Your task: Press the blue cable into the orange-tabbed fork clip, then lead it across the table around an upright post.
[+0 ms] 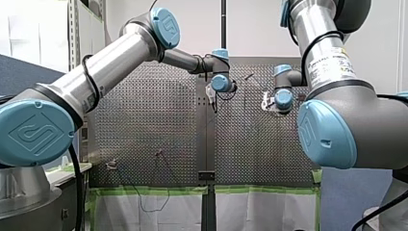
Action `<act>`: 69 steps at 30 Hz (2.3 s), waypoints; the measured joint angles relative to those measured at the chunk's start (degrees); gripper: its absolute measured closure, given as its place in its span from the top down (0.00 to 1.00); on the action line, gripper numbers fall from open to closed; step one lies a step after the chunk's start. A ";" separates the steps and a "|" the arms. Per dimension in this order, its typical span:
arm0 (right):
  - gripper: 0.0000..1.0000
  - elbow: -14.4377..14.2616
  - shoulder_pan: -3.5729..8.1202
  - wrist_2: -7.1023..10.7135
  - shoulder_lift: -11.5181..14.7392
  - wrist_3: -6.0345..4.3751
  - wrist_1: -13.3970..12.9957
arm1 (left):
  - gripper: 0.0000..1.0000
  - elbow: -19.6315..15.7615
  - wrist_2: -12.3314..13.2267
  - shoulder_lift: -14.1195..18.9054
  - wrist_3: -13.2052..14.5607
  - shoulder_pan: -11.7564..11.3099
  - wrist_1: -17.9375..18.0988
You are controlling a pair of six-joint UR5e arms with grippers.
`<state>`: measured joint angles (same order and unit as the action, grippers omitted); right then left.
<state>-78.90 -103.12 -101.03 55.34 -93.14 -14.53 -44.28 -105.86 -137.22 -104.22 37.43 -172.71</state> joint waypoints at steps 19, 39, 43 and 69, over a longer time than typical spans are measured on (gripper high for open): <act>0.00 -8.48 2.77 0.26 -0.94 -0.45 -8.23 | 1.00 -2.91 1.18 0.00 -0.19 -0.56 0.93; 0.00 -11.21 5.82 -1.23 -10.26 -5.40 -17.81 | 1.00 -2.90 0.06 0.00 -0.19 -0.69 1.23; 0.00 -11.23 6.73 -1.22 -12.31 -6.02 -19.85 | 1.00 -2.90 -0.37 0.00 -0.19 -0.70 1.58; 0.00 -10.32 15.40 3.70 -24.76 -6.12 -32.31 | 1.00 -2.91 -2.91 0.00 1.50 -0.67 1.58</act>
<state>-89.22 -87.72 -97.33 30.57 -99.25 -46.84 -47.18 -108.77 -137.22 -102.71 36.76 -171.14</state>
